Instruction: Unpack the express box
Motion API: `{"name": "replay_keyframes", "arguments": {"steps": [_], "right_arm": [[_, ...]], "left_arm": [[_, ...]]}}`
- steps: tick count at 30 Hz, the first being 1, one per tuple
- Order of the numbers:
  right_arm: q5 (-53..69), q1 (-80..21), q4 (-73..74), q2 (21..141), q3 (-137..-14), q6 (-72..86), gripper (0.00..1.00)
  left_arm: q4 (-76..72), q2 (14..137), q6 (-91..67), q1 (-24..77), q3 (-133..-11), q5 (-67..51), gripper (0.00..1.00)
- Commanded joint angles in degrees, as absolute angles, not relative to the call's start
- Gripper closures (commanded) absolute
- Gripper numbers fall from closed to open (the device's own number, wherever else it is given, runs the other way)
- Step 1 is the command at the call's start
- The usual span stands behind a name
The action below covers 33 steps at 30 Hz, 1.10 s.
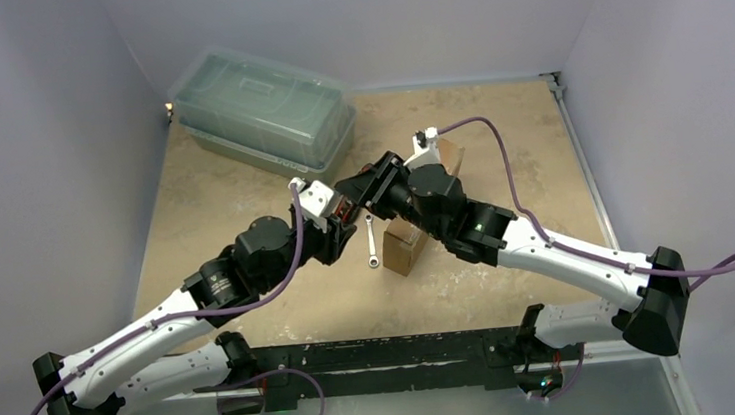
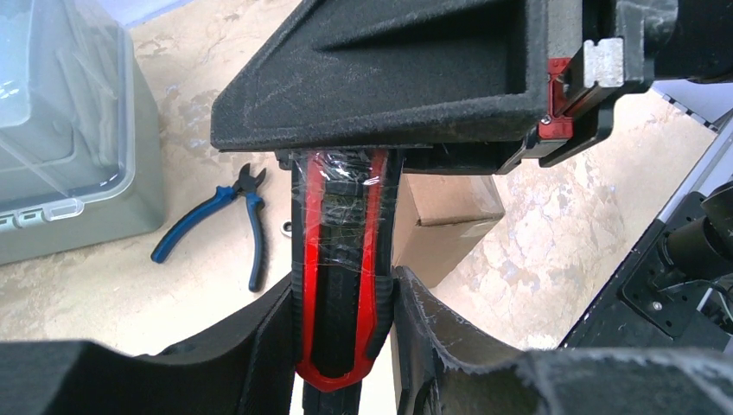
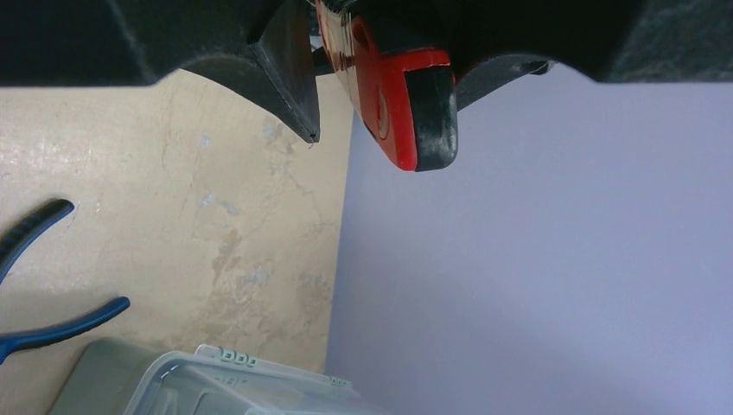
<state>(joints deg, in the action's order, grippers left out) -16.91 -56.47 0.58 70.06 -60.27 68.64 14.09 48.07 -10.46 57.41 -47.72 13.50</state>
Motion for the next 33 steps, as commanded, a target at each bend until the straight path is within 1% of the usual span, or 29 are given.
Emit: {"name": "replay_keyframes", "arguments": {"steps": [1,5,7,14,16,19,20,22,23,25,26,28,33], "right_arm": [[-17.8,-56.5,-2.5,70.2,-60.7,70.3,0.55],[-16.9,-56.6,-2.2,71.3,-60.9,70.8,0.57],[-16.1,-56.6,-2.3,71.7,-61.0,70.5,0.62],[-16.4,-56.7,-2.1,71.2,-59.7,69.6,0.85],[-16.3,-56.7,-3.3,71.2,-59.7,66.4,1.00],[-17.6,-56.7,-1.6,70.5,-60.5,61.2,1.00],[-17.2,-56.7,-1.6,69.8,-60.4,59.1,1.00],[-15.2,-56.2,-4.7,67.3,-58.4,55.3,1.00],[-14.9,-55.8,-5.8,65.7,-57.0,54.4,1.00],[-13.2,-54.9,-12.1,61.5,-51.9,52.3,1.00],[-13.6,-54.6,-14.4,59.5,-50.2,51.9,1.00],[-13.2,-53.3,-15.1,57.1,-49.7,50.1,1.00],[-15.3,-51.3,-10.5,51.1,-52.1,41.2,1.00]], "left_arm": [[9.6,48.5,-10.9,57.6,-48.0,13.4,1.00],[9.5,48.8,-10.9,57.6,-48.0,13.5,1.00],[9.5,48.8,-10.9,57.6,-48.0,13.8,1.00],[9.4,49.2,-11.3,57.6,-48.0,14.5,1.00],[9.6,49.9,-11.4,57.6,-48.4,14.3,1.00],[11.4,50.8,-12.3,57.6,-49.9,13.8,0.99],[11.8,50.7,-12.9,57.6,-50.3,13.5,0.89],[11.7,49.8,-14.0,57.6,-50.2,13.0,0.66],[11.7,49.1,-14.6,57.6,-50.2,12.7,0.58],[11.5,47.9,-16.3,57.6,-50.3,12.3,0.47],[11.8,47.5,-17.1,57.6,-50.5,12.2,0.43],[12.0,46.4,-18.4,57.6,-51.1,12.3,0.39],[13.4,45.6,-20.8,57.6,-54.3,15.0,0.34]]}}
